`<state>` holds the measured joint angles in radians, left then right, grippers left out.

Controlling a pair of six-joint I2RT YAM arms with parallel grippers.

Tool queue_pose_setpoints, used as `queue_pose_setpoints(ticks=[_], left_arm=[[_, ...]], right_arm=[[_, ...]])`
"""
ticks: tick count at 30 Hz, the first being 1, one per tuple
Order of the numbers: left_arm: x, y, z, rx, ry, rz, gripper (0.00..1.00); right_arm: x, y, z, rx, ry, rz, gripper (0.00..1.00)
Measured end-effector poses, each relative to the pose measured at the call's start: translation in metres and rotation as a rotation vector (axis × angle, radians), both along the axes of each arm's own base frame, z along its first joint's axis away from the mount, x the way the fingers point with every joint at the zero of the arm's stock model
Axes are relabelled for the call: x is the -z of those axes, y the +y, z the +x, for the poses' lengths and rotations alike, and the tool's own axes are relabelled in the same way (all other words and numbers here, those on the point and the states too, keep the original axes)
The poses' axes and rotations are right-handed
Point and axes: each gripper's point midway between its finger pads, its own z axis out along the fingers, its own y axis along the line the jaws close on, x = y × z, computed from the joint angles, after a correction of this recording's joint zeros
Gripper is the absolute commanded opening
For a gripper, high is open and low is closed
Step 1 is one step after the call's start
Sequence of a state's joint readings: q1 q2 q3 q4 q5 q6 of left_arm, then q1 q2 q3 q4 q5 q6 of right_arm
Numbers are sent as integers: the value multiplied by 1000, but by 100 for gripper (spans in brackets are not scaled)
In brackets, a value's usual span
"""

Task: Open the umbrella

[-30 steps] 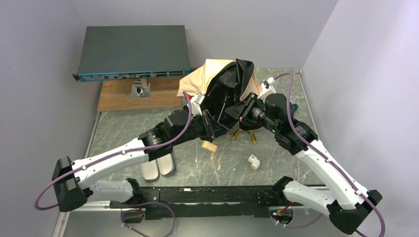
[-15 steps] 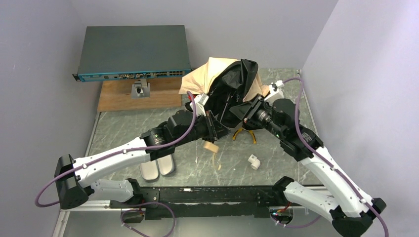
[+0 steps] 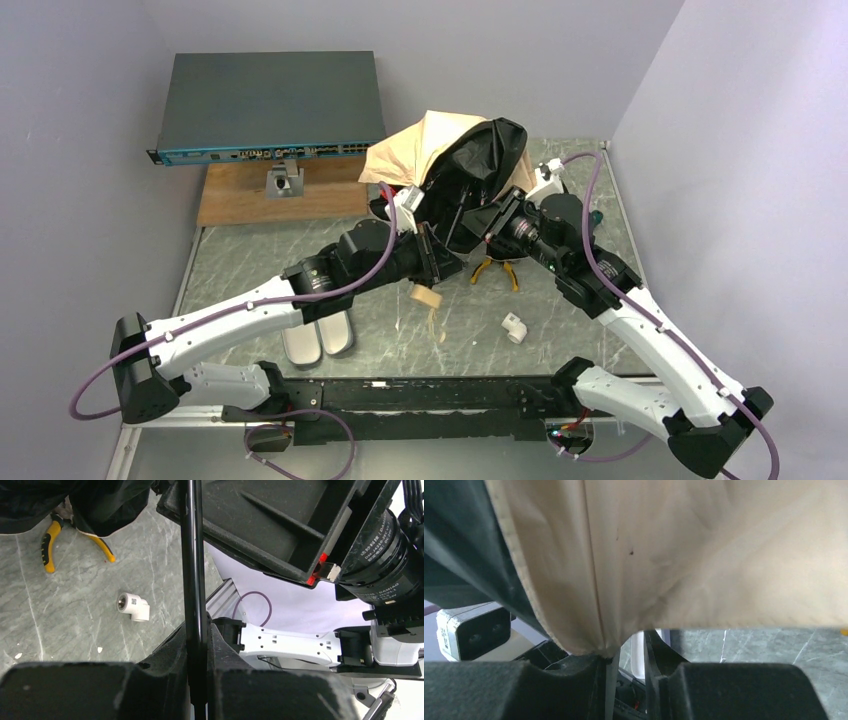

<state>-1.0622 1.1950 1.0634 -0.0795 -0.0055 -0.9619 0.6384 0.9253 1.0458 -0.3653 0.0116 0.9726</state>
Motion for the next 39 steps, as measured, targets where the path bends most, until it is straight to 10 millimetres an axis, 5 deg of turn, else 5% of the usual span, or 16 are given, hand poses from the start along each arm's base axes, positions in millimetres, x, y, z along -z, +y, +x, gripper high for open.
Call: queue_pose_setpoints(ticks=[39], left_arm=[[-18, 0, -3, 34, 5, -70, 0]], right_arm=[[-37, 3, -10, -55, -124, 70, 31]])
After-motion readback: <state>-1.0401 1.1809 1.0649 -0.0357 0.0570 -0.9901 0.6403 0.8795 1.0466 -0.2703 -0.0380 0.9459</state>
